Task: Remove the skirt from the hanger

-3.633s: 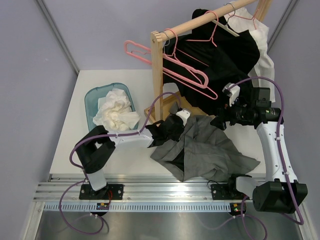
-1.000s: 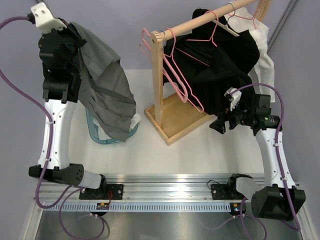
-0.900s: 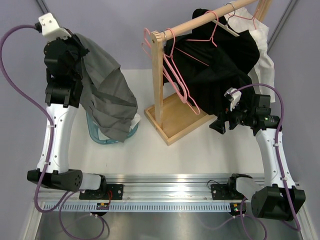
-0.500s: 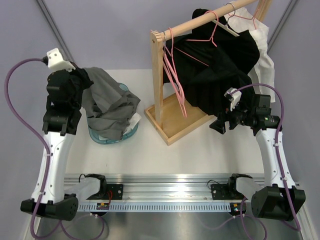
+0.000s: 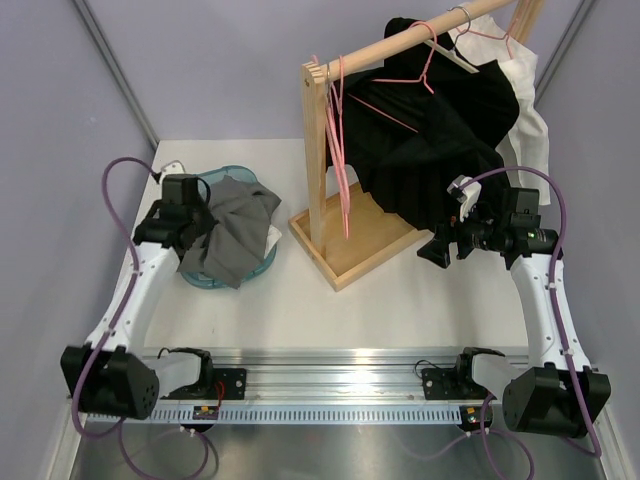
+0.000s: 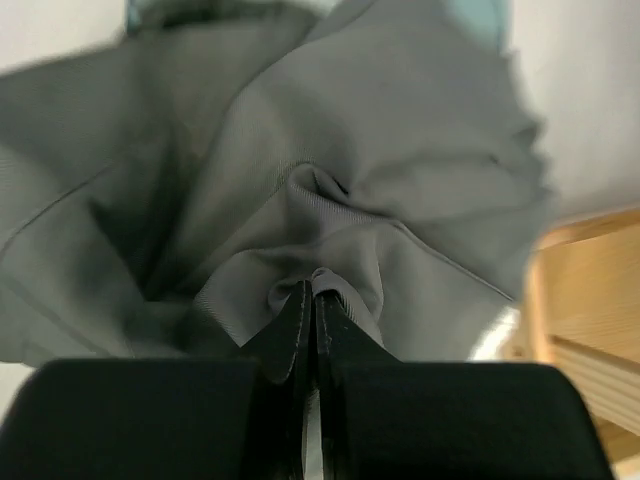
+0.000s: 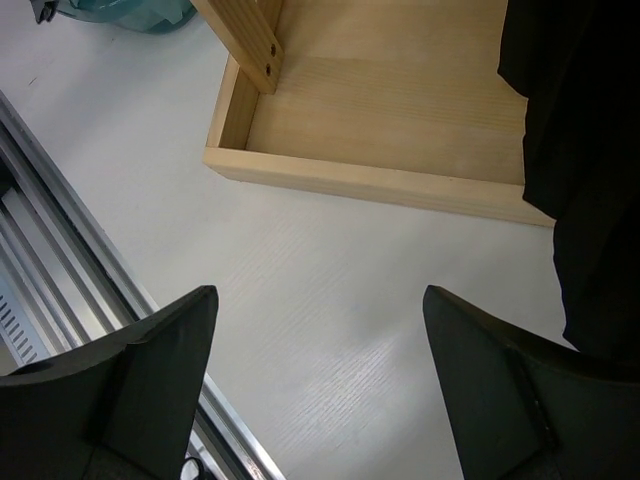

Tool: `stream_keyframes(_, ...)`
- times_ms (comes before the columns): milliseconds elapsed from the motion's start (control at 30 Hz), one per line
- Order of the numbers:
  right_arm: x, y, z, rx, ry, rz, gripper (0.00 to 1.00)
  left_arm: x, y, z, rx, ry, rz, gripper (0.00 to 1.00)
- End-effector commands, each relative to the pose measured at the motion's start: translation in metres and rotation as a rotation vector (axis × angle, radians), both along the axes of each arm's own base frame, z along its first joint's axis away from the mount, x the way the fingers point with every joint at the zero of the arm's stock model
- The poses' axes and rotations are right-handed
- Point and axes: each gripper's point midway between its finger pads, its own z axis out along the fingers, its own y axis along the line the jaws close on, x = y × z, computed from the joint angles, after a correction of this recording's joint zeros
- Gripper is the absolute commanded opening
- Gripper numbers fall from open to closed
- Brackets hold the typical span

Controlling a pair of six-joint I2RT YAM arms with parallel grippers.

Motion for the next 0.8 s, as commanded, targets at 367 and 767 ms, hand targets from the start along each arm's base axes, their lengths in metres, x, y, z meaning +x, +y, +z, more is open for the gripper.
stream_keyframes(367,-0.01,0.007,0.019,0.043,-0.049,0.019,0.91,0.035,-0.013,-0.149,0.003,0.35,-0.057,0.0)
stream_keyframes(767,-0.011,0.008,0.038,0.044,-0.075,0.04,0.91,0.029,-0.021,-0.171,-0.045,0.365,-0.078,0.24)
